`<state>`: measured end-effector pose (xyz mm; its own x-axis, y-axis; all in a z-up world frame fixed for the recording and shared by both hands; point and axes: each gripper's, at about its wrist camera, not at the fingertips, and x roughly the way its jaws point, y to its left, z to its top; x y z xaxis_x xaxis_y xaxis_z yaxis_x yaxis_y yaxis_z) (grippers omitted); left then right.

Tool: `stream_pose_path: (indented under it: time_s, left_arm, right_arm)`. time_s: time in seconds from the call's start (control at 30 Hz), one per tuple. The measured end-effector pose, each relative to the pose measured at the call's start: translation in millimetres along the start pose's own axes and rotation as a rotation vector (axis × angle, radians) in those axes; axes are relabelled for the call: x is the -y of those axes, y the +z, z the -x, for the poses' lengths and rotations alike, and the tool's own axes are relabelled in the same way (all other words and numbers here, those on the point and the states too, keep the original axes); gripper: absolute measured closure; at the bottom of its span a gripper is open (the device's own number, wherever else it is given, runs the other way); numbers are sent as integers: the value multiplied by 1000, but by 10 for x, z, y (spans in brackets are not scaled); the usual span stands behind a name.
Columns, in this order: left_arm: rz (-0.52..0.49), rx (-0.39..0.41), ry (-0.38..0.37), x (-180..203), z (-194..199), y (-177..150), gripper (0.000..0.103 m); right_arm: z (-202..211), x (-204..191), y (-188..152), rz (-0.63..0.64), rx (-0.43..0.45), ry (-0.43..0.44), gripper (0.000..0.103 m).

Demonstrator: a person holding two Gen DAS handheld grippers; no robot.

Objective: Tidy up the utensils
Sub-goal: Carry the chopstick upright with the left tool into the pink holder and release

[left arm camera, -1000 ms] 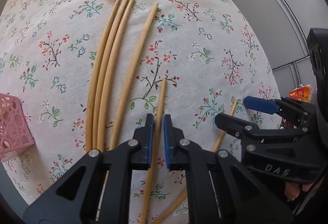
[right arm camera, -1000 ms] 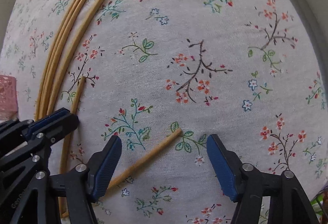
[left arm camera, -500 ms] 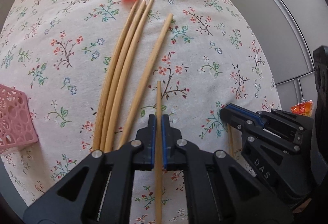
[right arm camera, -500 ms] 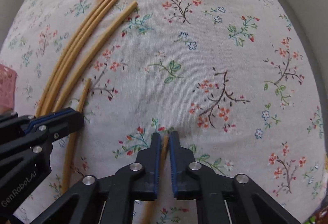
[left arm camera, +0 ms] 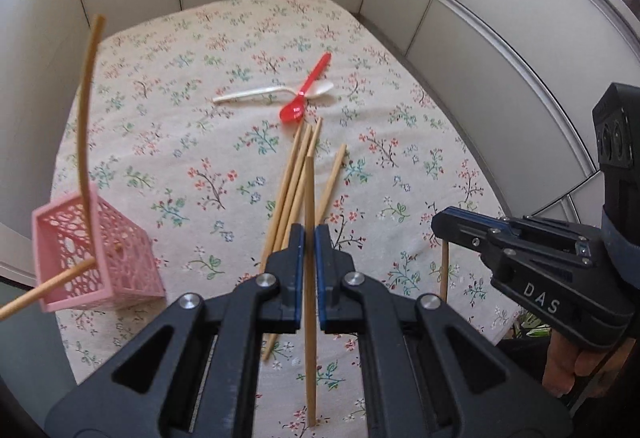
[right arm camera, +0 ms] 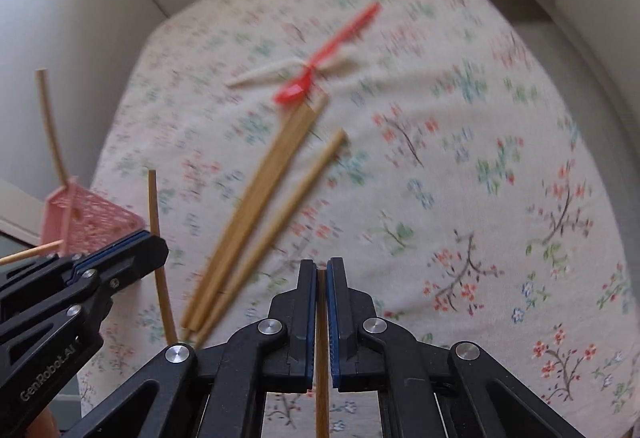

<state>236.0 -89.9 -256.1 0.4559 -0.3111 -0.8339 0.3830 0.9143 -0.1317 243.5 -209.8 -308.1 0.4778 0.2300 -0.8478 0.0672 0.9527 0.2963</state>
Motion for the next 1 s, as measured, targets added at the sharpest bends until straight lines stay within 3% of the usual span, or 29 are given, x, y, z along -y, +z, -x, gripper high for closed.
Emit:
stream_pose_path:
  time_s: [0.23, 0.8, 1.0]
  left_arm:
    - [-9, 131, 17, -99, 480, -1, 97]
    - [19, 473, 36, -412, 1691, -84, 97]
    - [45, 571, 121, -571, 1910, -79, 97]
  right_arm:
    - [466, -400, 14, 117, 138, 13, 99]
    - [1420, -1004, 159, 239, 433, 112, 99]
    - [1566, -1167, 283, 240, 489, 153, 99]
